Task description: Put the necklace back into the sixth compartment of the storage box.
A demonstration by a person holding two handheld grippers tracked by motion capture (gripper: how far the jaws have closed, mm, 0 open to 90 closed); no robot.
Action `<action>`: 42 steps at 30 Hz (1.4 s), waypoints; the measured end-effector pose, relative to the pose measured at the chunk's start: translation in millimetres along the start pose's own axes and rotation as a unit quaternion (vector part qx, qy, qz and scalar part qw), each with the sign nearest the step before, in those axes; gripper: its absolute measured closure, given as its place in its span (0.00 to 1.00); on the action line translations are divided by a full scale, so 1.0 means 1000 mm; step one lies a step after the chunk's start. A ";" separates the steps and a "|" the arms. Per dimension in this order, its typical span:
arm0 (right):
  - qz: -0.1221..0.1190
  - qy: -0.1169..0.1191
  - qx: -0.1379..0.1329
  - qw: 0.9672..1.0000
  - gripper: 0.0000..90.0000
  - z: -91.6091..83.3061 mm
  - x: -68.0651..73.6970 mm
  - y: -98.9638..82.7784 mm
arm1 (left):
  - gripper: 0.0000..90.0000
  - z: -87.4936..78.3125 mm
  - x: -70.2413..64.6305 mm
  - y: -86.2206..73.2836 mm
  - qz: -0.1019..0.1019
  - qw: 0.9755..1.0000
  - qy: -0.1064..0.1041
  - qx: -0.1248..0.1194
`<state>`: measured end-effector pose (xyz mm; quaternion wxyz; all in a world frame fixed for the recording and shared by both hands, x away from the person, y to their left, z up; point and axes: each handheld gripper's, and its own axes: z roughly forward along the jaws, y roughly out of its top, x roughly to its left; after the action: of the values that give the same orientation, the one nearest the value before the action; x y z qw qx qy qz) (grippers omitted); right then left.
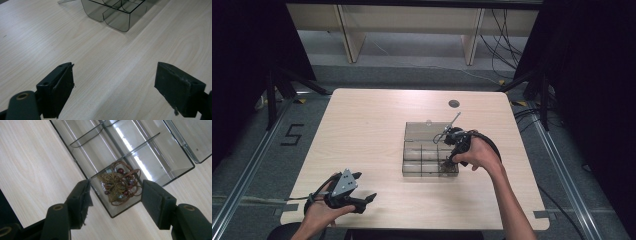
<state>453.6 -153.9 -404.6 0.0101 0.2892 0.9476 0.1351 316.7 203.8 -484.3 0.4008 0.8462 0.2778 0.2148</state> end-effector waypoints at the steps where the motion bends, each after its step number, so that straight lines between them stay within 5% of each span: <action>1: 0.001 -0.001 -0.002 1.000 0.45 0.000 0.001 0.000 | 0.17 0.001 -0.001 0.000 -0.005 1.000 0.000 -0.005; 14: 0.007 -0.008 -0.008 1.000 0.43 -0.003 0.004 -0.007 | 0.17 0.001 -0.002 -0.001 -0.016 1.000 -0.003 -0.003; 19: 0.000 -0.008 -0.015 1.000 0.43 -0.003 0.004 -0.009 | 0.17 0.000 0.000 0.000 -0.002 1.000 -0.001 -0.001; 25: 0.000 -0.008 -0.020 1.000 0.42 -0.005 0.006 -0.012 | 0.17 0.001 -0.002 -0.001 -0.016 1.000 -0.004 -0.001; 28: 0.001 -0.009 -0.020 1.000 0.43 -0.005 0.007 -0.013 | 0.17 0.000 0.000 0.000 -0.001 1.000 -0.001 -0.001; 42: -0.002 -0.011 -0.024 1.000 0.42 -0.007 0.014 -0.017 | 0.17 0.000 -0.001 0.000 -0.002 1.000 0.000 -0.001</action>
<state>432.2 -161.3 -401.4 0.0273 0.2883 0.9445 0.1549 316.4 203.2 -484.6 0.4019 0.8455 0.2788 0.2141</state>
